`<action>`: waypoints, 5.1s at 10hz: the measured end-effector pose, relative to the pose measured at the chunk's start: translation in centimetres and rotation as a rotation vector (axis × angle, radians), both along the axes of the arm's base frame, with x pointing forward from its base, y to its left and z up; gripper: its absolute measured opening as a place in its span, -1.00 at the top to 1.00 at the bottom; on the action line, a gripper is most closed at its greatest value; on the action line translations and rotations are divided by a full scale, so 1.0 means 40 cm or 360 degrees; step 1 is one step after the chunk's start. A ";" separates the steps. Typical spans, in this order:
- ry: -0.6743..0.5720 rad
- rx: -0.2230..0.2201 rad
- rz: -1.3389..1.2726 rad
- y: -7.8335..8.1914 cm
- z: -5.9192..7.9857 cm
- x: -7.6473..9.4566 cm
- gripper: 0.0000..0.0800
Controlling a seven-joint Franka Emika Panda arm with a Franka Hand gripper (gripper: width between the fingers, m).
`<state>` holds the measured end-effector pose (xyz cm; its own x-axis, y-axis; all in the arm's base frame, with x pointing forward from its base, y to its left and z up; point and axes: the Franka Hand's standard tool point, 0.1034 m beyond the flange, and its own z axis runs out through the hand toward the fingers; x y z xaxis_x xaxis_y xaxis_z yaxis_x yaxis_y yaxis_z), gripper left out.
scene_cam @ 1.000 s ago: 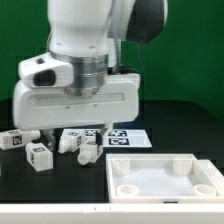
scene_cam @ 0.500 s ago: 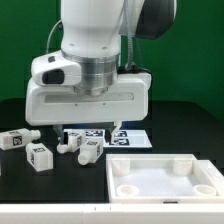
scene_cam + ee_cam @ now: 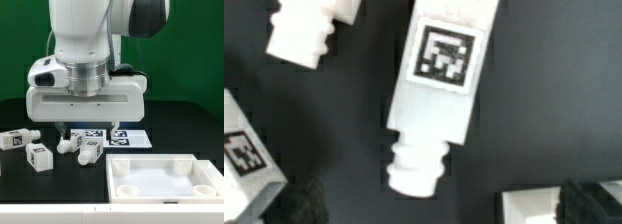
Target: Assemble square table
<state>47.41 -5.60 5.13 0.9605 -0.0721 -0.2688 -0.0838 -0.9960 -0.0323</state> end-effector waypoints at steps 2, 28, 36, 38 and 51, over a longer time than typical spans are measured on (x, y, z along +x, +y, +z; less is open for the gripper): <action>0.0061 0.0021 -0.0105 0.000 0.005 -0.006 -0.62; 0.0285 -0.0742 -0.2298 0.244 -0.044 -0.153 0.29; 0.0443 -0.1071 -0.2879 0.327 -0.046 -0.209 0.29; 0.0477 -0.1051 -0.2853 0.355 -0.048 -0.216 0.29; 0.0505 -0.0760 -0.2104 0.410 0.062 -0.176 -0.62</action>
Offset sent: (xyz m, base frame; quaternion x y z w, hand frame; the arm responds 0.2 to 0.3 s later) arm -0.0189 0.0120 -0.0277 0.0526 -0.0349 0.0797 0.9948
